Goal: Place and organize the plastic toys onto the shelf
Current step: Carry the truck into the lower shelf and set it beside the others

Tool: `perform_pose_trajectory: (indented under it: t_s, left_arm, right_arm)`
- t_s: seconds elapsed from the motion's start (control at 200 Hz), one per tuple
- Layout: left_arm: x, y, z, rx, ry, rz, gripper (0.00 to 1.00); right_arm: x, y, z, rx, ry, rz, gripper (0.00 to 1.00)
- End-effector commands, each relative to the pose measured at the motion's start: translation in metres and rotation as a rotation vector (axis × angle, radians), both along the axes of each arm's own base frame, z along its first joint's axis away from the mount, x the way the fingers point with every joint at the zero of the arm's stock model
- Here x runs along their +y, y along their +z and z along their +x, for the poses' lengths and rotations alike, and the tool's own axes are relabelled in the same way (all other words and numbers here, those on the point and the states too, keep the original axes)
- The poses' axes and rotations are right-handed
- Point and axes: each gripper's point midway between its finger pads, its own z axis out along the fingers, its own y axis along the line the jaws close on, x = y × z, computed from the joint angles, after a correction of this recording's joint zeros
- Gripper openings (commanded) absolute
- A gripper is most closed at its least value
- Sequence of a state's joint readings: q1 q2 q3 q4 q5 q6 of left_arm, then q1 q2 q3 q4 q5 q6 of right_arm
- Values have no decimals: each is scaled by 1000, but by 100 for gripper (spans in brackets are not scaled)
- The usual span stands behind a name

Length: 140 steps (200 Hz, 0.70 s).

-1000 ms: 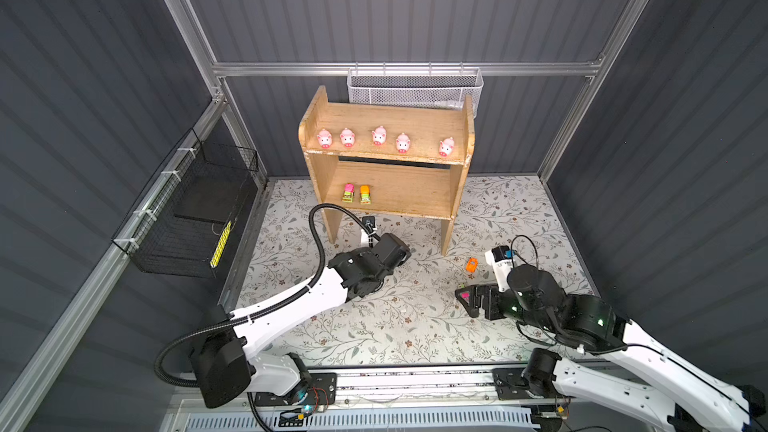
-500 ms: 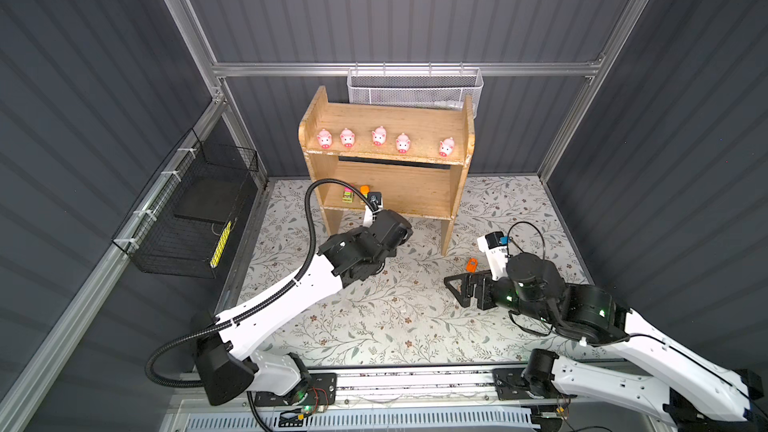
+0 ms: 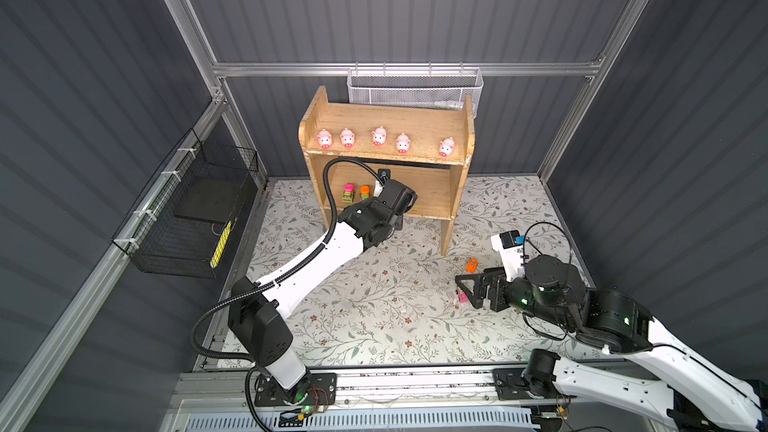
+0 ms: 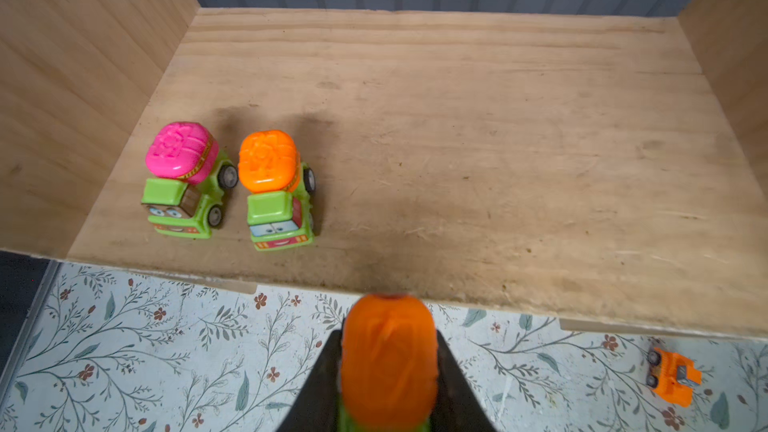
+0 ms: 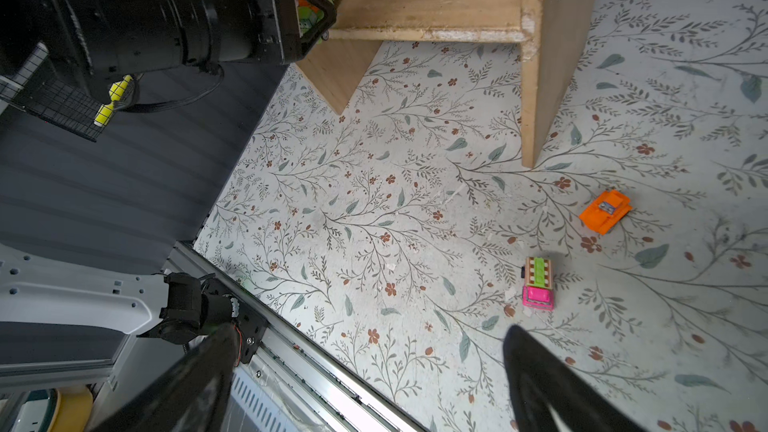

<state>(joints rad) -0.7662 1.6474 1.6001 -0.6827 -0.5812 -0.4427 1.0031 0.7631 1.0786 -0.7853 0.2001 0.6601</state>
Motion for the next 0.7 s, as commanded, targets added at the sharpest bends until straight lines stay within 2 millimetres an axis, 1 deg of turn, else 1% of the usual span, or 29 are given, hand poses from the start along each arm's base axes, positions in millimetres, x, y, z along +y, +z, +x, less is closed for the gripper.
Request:
perform_pose_trajectory:
  t_s: [0.0,0.145,0.275,0.445,0.695]
  left_arm:
    - [-2,12,14,-25,-23,-28,26]
    - [-5,11,26,-31,-32,-41,27]
    - [-10,8,36,-23,-43,-43,27]
    - [-15,0,47,-10,-46,-46,27]
    - [-11,-9,58,-2,-27,-47,29]
  right_arm:
    - [7,16,10,-76,10,-34,99]
    - [18,22,21,-113,20,-74,99]
    - [22,26,29,-134,15,-103,99]
    - [20,25,33,-128,5,-106,99]
    - [13,22,34,-110,-10,-93,99]
